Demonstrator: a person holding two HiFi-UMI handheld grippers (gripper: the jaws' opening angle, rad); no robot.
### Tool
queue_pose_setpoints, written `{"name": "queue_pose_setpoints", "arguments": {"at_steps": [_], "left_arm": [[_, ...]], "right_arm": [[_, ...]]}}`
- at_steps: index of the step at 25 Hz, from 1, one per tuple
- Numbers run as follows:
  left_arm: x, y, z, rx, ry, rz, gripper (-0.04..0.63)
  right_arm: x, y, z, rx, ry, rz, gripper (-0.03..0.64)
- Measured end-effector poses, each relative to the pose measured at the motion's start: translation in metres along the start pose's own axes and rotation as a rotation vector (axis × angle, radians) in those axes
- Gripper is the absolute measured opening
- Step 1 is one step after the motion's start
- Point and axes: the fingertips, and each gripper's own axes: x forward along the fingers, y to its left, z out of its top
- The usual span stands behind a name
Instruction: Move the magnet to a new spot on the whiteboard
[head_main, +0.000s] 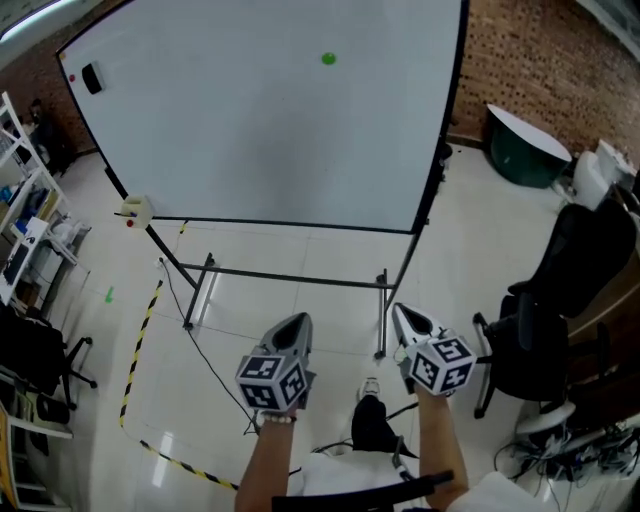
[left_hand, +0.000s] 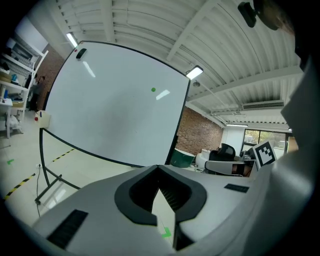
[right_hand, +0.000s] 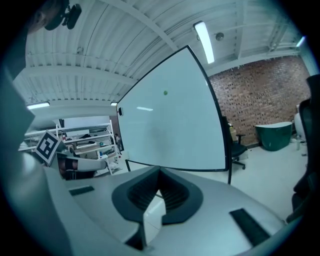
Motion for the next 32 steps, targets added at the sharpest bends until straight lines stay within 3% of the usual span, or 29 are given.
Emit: {"name": "queue_pose_setpoints", "arguments": {"at_steps": [11,18,30,32], "left_arm": [[0.14,-0.001,0.103,0.111,-0.096,0.08,0.0],[0.193,-0.009,0.169,0.206,-0.142,0.104,0.0],[0.241,-0.004,0.303,0.47,-0.233,0.132,0.002],[0.251,-0.007,0.33,0.517,-0.251,0.149,0.058]], "right_arm": [[0.103,-0.086,0.089,-0.059,-0.038,0.151,0.008],[0.138,-0.125,0.111,-0.047,-0.042,0.206,0.008],[0.155,-0.137,0.137,-0.046,-0.106,0.182,0.008],[0.156,-0.139,0.139,-0.047,-0.113,0.173,0.008]]}}
